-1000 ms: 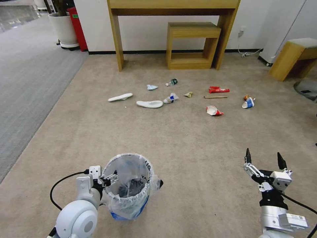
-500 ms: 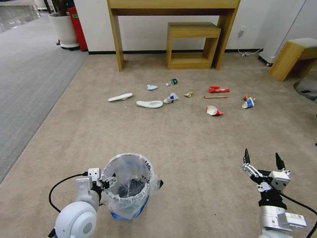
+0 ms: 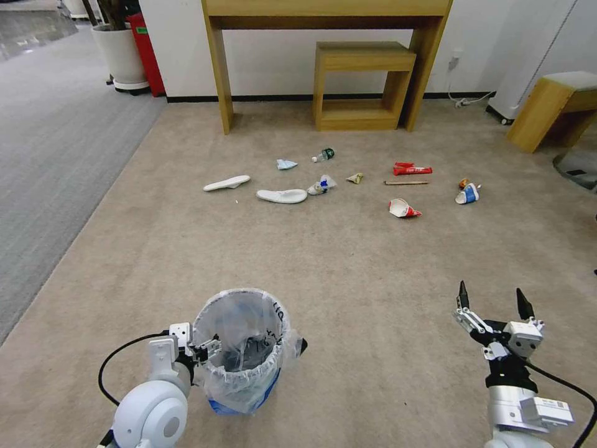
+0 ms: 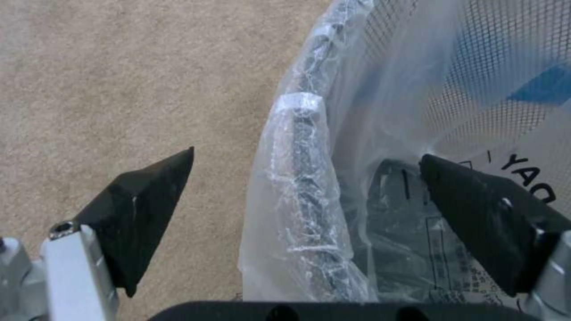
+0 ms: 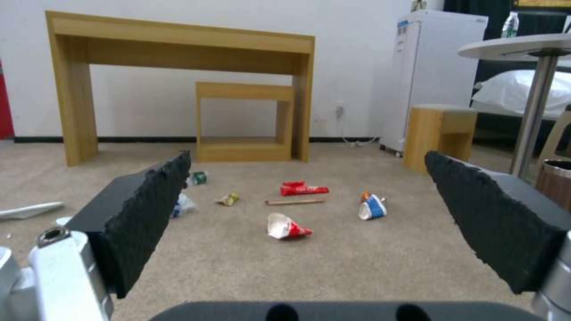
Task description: Pick up the trash bin and place the garbage on the floor into it.
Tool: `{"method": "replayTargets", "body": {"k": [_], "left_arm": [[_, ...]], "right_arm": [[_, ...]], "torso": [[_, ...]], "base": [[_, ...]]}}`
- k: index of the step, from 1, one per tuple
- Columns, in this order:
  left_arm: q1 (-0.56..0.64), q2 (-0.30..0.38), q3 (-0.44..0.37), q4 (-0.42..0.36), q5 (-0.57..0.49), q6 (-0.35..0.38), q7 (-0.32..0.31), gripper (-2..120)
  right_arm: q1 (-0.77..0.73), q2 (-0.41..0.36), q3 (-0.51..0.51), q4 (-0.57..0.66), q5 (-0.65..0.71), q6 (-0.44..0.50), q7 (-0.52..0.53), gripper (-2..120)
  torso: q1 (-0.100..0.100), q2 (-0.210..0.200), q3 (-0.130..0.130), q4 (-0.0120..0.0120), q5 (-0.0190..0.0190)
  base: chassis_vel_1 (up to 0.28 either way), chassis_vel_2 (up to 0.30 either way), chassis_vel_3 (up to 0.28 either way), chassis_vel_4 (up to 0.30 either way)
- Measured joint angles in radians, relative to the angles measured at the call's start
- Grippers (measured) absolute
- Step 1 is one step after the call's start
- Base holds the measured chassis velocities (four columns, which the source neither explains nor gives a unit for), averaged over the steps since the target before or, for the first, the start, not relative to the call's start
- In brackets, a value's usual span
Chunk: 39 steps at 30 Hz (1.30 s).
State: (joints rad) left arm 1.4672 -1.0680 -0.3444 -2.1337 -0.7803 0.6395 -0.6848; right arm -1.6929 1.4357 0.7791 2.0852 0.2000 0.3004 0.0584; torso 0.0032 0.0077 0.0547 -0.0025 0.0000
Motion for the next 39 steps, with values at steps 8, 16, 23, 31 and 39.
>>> {"method": "replayTargets", "body": {"k": [8, 16, 23, 31, 39], "left_arm": [[-0.004, -0.011, 0.005, 0.014, 0.0, 0.0, -0.003, 100], [-0.01, -0.017, 0.009, 0.032, 0.0, 0.0, -0.003, 100], [-0.02, -0.024, 0.018, 0.049, 0.001, -0.001, -0.006, 100], [-0.033, -0.032, 0.025, 0.067, 0.003, -0.005, -0.011, 100], [-0.042, -0.04, 0.03, 0.075, 0.003, -0.006, -0.016, 84]], "right_arm": [[0.011, -0.005, -0.005, -0.015, 0.001, -0.001, 0.0, 100], [0.025, -0.011, -0.007, -0.032, 0.002, -0.002, 0.0, 100], [0.035, -0.017, -0.007, -0.044, 0.006, -0.003, 0.0, 100], [0.047, -0.022, -0.009, -0.059, 0.01, -0.004, 0.001, 100], [0.058, -0.028, -0.011, -0.073, 0.016, -0.006, 0.002, 100]], "torso": [[0.0, 0.0, 0.0, 0.0, 0.0], [0.0, 0.0, 0.0, 0.0, 0.0001], [0.0, 0.0, 0.0, 0.0, 0.0], [0.0, 0.0, 0.0, 0.0001, 0.0003], [0.0, 0.0, 0.0, 0.0001, 0.0004]], "base": [[0.0, 0.0, 0.0, 0.0], [0.0, 0.0, 0.0, 0.0], [0.0, 0.0, 0.0, 0.0], [0.0, 0.0, 0.0, 0.0], [0.0, 0.0, 0.0, 0.0]]}}
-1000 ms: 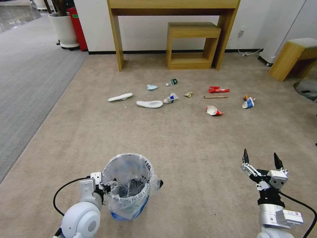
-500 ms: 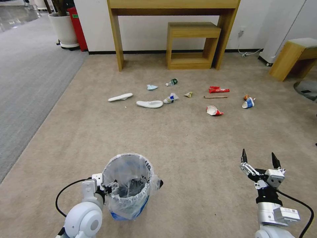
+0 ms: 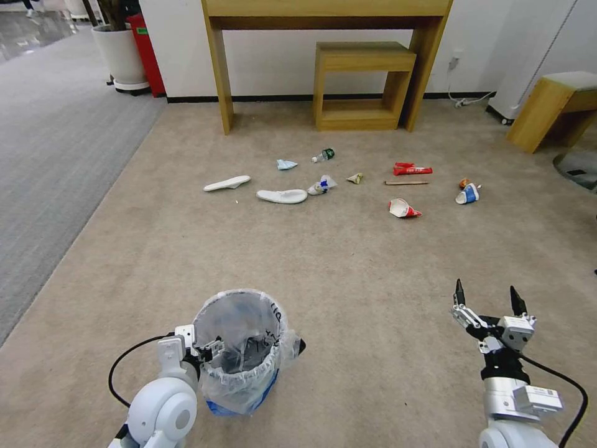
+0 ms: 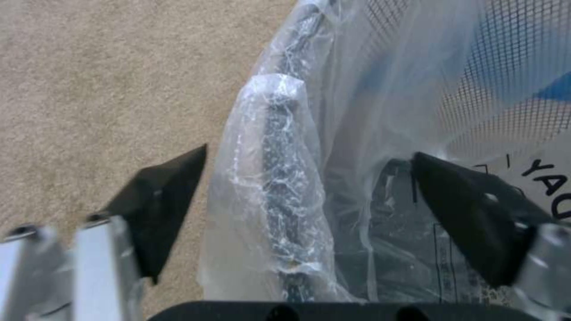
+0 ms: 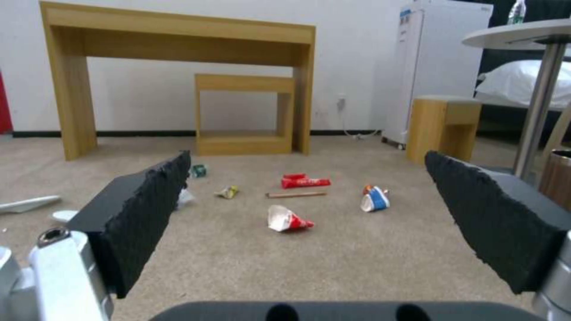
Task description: Pick up the trash bin and place the garbage on the floor into it.
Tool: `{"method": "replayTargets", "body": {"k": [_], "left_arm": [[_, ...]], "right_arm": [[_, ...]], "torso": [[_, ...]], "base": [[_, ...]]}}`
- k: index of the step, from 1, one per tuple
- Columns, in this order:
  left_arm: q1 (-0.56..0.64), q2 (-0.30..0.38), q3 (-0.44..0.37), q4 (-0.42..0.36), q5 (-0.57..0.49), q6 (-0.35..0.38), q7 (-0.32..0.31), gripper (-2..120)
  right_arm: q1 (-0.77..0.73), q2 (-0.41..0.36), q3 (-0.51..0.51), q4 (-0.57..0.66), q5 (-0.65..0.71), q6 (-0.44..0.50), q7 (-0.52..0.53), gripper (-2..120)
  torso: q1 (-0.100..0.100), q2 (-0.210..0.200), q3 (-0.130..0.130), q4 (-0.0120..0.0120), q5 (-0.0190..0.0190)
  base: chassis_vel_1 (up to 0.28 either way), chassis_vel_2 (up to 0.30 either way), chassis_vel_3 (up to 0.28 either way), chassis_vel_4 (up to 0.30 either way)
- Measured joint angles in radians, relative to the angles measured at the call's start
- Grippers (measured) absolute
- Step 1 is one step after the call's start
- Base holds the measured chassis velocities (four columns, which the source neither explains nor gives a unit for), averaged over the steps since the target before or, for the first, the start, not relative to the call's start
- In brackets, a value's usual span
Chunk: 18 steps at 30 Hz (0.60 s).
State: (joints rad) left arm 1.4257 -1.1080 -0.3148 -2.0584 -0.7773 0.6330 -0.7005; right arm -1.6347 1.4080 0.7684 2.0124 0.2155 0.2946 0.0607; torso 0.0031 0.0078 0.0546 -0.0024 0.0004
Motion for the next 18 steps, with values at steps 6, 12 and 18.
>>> {"method": "replayTargets", "body": {"k": [6, 12, 18], "left_arm": [[-0.001, -0.009, 0.002, 0.005, 0.001, -0.001, 0.001, 59], [-0.003, -0.011, 0.003, 0.008, 0.003, -0.001, 0.001, 41], [-0.003, -0.016, 0.004, 0.013, 0.003, -0.001, 0.0, 19]], "right_arm": [[0.005, -0.003, -0.002, -0.01, 0.001, 0.0, 0.0, 100], [0.009, -0.005, -0.003, -0.014, 0.002, 0.001, 0.0, 100], [0.01, -0.007, -0.003, -0.022, 0.002, 0.004, 0.0, 100]], "torso": [[0.0, 0.0, 0.0, 0.0001, 0.0001], [0.0, 0.0, 0.0, 0.0001, 0.0], [0.0, 0.0, 0.0, 0.0001, 0.0]], "base": [[0.0, 0.0, 0.0, 0.0], [0.0, 0.0, 0.0, 0.0], [0.0, 0.0, 0.0, 0.0]]}}
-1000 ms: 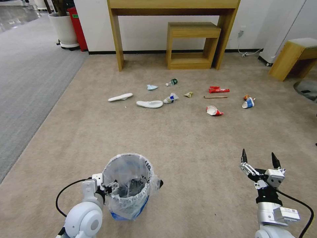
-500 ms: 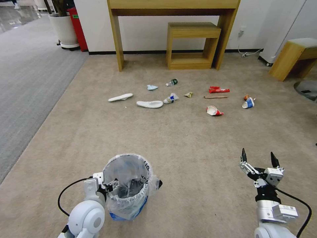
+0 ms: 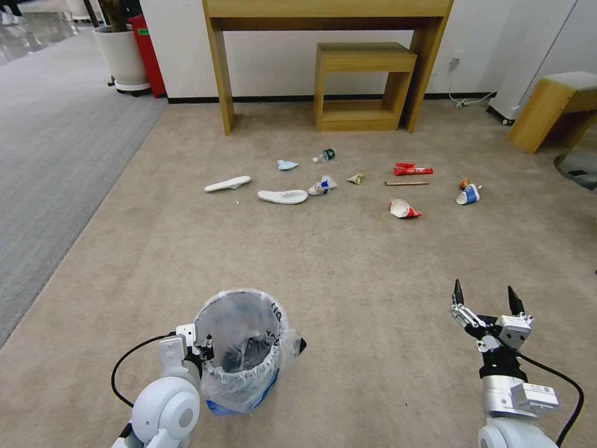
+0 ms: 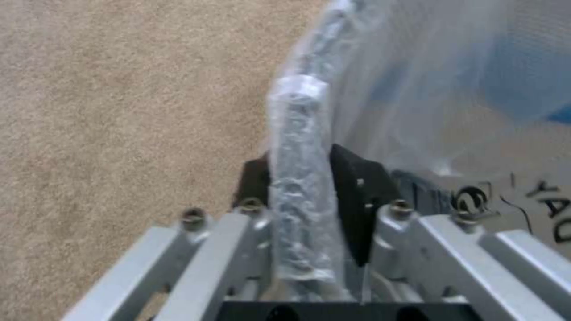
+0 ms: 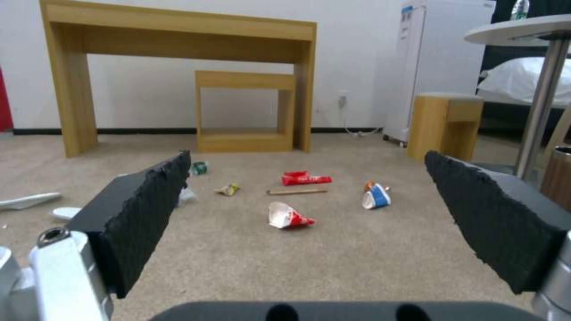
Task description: Pick up the trash bin and place the garbage on the floor into it.
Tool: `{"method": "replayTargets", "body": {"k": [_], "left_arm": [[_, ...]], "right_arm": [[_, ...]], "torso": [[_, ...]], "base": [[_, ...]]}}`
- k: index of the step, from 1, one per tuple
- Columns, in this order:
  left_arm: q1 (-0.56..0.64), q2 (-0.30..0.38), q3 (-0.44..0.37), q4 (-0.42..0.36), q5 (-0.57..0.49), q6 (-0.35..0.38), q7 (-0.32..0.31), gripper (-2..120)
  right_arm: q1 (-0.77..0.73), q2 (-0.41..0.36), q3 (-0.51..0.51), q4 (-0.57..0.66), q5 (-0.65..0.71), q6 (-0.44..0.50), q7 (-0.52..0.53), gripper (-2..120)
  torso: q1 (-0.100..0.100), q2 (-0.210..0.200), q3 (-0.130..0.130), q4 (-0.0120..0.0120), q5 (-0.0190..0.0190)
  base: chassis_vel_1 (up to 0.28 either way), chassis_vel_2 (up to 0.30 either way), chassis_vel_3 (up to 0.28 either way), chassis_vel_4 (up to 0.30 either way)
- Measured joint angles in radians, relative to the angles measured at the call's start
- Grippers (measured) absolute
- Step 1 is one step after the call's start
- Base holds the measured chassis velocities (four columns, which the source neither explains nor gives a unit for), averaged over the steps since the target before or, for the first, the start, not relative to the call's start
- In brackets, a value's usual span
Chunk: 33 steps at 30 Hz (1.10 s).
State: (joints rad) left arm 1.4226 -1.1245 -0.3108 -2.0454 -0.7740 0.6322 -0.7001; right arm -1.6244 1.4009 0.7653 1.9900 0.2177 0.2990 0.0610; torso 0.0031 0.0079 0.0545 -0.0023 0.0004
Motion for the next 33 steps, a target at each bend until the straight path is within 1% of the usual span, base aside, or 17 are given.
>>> {"method": "replayTargets", "body": {"k": [2, 3, 5, 14, 21, 25, 28, 33], "left_arm": [[-0.001, -0.005, 0.001, 0.004, 0.0, 0.0, -0.002, 11], [-0.001, -0.005, 0.001, 0.004, 0.0, 0.0, -0.002, 11], [-0.005, -0.008, 0.004, 0.009, 0.0, 0.001, -0.003, 7], [-0.014, -0.024, 0.013, 0.025, 0.001, 0.001, -0.004, 7], [-0.012, -0.029, 0.013, 0.025, 0.007, 0.001, 0.001, 7], [-0.001, -0.033, 0.007, 0.025, 0.031, -0.002, 0.021, 7], [0.011, -0.043, -0.004, 0.025, 0.067, -0.022, 0.054, 7], [0.021, -0.048, -0.021, 0.025, 0.075, -0.03, 0.074, 7]], "right_arm": [[0.002, -0.001, 0.0, -0.004, 0.0, 0.002, 0.0, 100], [0.002, -0.001, 0.0, -0.004, 0.0, 0.002, 0.0, 100], [0.005, -0.003, 0.0, -0.008, 0.002, 0.003, 0.0, 100], [0.009, -0.008, 0.001, -0.023, 0.005, 0.01, 0.0, 100], [0.007, -0.008, -0.003, -0.025, 0.004, 0.014, 0.0, 100], [0.002, -0.008, -0.005, -0.025, 0.003, 0.017, 0.0, 100], [-0.004, -0.009, -0.01, -0.024, 0.004, 0.017, 0.002, 100], [-0.011, -0.016, -0.011, -0.022, 0.005, 0.017, 0.01, 100]], "torso": [[0.0, 0.0, 0.0, 0.0, 0.0], [0.0, 0.0, 0.0, 0.0, 0.0], [0.0, 0.0, 0.0, 0.0, 0.0003], [0.0, 0.0, 0.0, 0.0002, 0.0008], [0.0, 0.0, 0.0, 0.0, 0.0003], [0.0, 0.0, 0.0, -0.0003, -0.0002], [0.0, 0.0, 0.0, -0.0002, -0.0009], [0.0, 0.0, 0.0, -0.0006, -0.001]], "base": [[0.0, 0.0, 0.0, 0.0], [0.0, 0.0, 0.0, 0.0], [0.0, 0.0, 0.0, 0.0], [0.0, 0.0, 0.0, 0.0], [0.0, 0.0, 0.0, 0.0], [0.0, 0.0, 0.0, 0.0], [0.0, 0.0, 0.0, 0.0], [0.0, 0.0, 0.0, 0.0]]}}
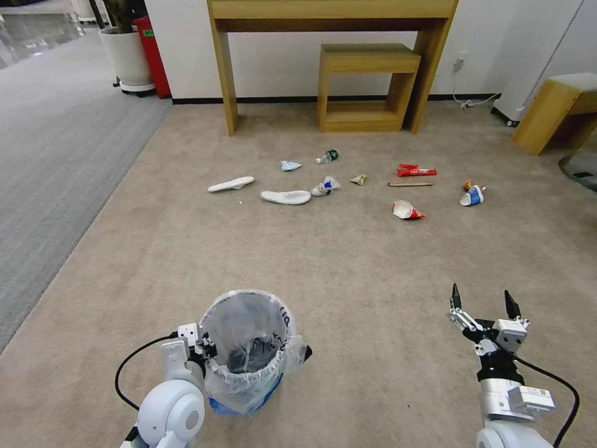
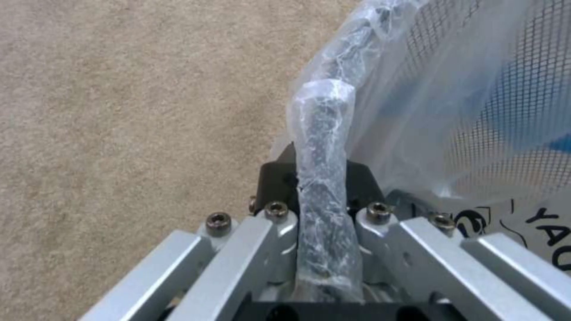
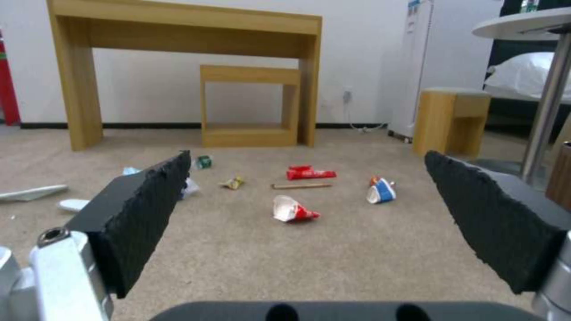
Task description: Pick up the trash bin and place the garbage on the floor into it.
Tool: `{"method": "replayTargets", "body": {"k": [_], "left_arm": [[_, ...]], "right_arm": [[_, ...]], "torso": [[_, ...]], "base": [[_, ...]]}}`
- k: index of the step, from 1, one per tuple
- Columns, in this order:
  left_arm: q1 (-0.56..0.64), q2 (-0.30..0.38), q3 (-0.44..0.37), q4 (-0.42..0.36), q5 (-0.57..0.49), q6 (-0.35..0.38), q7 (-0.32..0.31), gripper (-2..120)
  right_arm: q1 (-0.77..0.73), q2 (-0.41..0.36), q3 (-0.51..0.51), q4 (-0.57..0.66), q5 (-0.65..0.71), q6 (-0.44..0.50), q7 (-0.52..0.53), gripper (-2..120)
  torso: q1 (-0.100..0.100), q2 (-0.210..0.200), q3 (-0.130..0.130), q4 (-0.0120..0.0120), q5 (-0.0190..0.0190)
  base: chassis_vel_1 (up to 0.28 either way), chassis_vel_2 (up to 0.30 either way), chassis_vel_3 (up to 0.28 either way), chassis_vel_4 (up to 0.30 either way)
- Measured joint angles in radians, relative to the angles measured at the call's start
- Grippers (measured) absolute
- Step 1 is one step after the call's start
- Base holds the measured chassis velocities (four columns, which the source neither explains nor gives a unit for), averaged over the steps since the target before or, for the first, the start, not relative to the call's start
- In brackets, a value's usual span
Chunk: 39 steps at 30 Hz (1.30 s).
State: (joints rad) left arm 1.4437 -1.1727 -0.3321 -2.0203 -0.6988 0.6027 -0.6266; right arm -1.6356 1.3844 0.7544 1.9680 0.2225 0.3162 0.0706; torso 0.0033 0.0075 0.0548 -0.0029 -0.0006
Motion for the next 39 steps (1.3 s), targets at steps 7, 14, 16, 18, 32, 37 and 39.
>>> {"method": "replayTargets", "body": {"k": [7, 14, 16, 18, 32, 37, 39], "left_arm": [[0.014, -0.012, -0.027, -0.029, -0.006, 0.0, 0.006, 3], [0.031, -0.045, -0.05, -0.057, 0.002, 0.003, 0.024, 2], [0.037, -0.057, -0.061, -0.07, 0.004, 0.005, 0.031, 1], [0.04, -0.063, -0.07, -0.078, 0.004, 0.007, 0.034, 1], [0.033, -0.099, -0.135, -0.138, -0.024, -0.003, 0.047, 1], [0.028, -0.112, -0.143, -0.147, -0.034, -0.006, 0.052, 1], [0.025, -0.121, -0.148, -0.152, -0.039, -0.008, 0.053, 1]], "right_arm": [[-0.019, -0.012, 0.003, 0.012, 0.007, 0.0, 0.004, 100], [-0.026, -0.021, 0.004, 0.009, 0.015, 0.01, 0.005, 100], [-0.03, -0.023, 0.004, 0.009, 0.015, 0.012, 0.005, 100], [-0.032, -0.025, 0.004, 0.009, 0.015, 0.013, 0.005, 100], [-0.047, -0.033, -0.003, 0.02, 0.022, 0.007, 0.017, 100], [-0.052, -0.033, -0.002, 0.022, 0.022, 0.004, 0.028, 100], [-0.059, -0.034, 0.0, 0.027, 0.021, -0.001, 0.035, 100]], "torso": [[0.0, -0.001, 0.001, -0.0001, -0.0015], [0.0, -0.001, 0.001, 0.0002, -0.0006], [0.0, -0.001, 0.0, 0.0002, -0.0004], [0.0, -0.001, 0.0, 0.0002, -0.0001], [0.0, 0.0, 0.0, 0.0004, 0.0006], [0.0, 0.0, 0.0, 0.0004, 0.0007], [0.0, 0.0, 0.0, 0.0004, 0.0007]], "base": [[0.0, 0.0, 0.0, 0.0], [0.0, 0.0, 0.0, 0.0], [0.0, 0.0, 0.0, 0.0], [0.0, 0.0, 0.0, 0.0], [0.0, 0.0, 0.0, 0.0], [0.0, 0.0, 0.0, 0.0], [0.0, 0.0, 0.0, 0.0]]}}
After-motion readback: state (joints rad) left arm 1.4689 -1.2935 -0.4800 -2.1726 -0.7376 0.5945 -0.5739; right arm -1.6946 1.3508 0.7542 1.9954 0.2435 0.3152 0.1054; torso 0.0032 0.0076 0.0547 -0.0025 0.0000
